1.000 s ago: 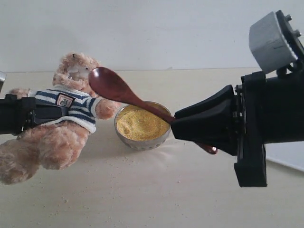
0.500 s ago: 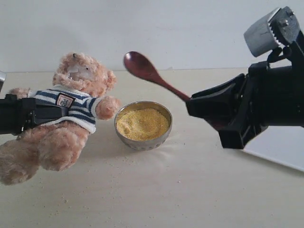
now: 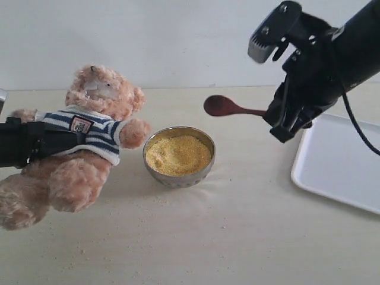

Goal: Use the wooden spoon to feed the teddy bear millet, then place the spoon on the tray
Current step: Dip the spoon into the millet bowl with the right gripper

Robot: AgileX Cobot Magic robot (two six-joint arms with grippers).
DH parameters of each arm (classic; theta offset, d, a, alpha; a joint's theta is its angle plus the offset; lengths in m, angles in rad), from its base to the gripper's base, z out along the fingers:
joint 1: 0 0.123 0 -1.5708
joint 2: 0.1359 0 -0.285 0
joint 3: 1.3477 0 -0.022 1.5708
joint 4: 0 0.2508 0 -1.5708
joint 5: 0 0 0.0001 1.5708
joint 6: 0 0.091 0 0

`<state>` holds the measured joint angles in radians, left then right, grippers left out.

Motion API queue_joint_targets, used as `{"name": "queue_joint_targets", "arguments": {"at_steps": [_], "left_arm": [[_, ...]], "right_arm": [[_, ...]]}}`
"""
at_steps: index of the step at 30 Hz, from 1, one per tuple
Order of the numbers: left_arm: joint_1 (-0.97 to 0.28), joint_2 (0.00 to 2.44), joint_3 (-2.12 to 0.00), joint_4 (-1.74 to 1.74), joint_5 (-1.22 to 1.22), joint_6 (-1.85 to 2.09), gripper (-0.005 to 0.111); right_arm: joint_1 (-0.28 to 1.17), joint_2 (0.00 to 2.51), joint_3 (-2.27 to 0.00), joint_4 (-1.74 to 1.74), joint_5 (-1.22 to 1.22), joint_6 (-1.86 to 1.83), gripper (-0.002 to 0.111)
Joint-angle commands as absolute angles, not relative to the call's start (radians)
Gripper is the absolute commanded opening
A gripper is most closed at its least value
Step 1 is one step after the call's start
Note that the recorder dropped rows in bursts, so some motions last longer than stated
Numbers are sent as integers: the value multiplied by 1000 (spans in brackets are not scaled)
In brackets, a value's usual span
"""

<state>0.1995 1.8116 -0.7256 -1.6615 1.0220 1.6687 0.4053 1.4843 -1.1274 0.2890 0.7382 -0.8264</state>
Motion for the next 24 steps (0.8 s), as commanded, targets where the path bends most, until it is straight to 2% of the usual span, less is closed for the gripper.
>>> {"name": "queue_joint_targets", "arguments": {"at_steps": [1,6,8,12,18,24], "left_arm": [[200,1812,-720,-1734,1021,1677,5],[200,1822,-720,-1744,981,1677,5],[200,1840,-720,-1744,966,1677,5],[200,1916,-720,-1744,966,1677,5],[200,1961,-720,-1744,975,1700,5],[200,1961,-720,-1744,1028,1729,5]], "right_arm": [[564,1523,-1139,-10,767,-641,0],[751,1590,-1139,-517,750,-275,0],[787,1630,-1139,-621,770,-211,0],[845,1700,-1167,-660,715,-141,0],[849,1731,-1230,-658,675,-161,0],[849,1861,-1358,-633,828,-235,0]]}}
